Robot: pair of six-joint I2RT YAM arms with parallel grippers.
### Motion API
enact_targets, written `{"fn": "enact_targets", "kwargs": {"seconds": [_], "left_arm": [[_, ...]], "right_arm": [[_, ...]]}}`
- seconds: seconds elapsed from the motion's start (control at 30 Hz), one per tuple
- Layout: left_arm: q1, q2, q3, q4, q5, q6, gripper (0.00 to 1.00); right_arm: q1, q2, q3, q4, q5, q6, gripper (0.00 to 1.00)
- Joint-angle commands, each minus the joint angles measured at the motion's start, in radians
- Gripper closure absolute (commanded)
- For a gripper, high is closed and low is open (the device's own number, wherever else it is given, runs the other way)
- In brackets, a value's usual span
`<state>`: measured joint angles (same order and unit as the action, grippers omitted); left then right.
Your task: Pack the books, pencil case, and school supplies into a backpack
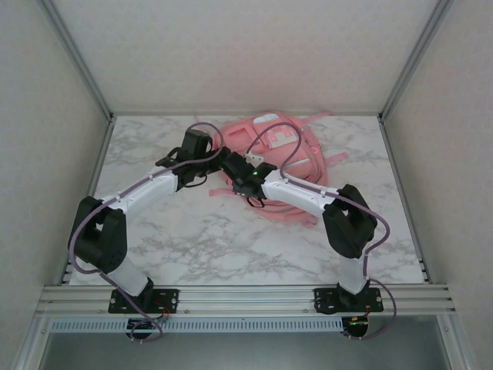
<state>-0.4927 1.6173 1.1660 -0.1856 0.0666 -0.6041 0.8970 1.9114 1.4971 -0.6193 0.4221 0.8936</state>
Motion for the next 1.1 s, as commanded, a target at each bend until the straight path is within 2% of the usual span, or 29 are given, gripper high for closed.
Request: {"fn": "enact_targets", "kwargs": {"seconds": [0.0,0.2,0.43,0.67,0.87,1.07], "left_arm": [[0.012,-0.035,-0.028,0.039,0.005,-0.021,0.24],[0.014,-0.018,-0.052,0.064,0.011,-0.034,0.24],[0.018,-0.008,-0.048,0.058,0.015,-0.025,0.24],[0.021,0.007,-0.046,0.069,0.032,-0.029,0.23],[0.022,0.027,-0.048,0.097,0.064,-0.045,0.23],[0.025,0.004,-0.055,0.09,0.061,-0.043,0.23]], "right_arm": [[0.002,0.028,0.025,-0.077,0.064,0.037,0.73],[0.036,-0.031,-0.04,-0.101,0.075,0.065,0.74],[0.062,-0.028,-0.023,-0.129,0.097,0.069,0.75],[0.035,0.015,0.007,-0.154,0.172,0.058,0.7],[0.027,0.107,0.136,-0.148,0.243,0.009,0.7],[0.026,0.18,0.192,-0.145,0.295,0.005,0.71]]}}
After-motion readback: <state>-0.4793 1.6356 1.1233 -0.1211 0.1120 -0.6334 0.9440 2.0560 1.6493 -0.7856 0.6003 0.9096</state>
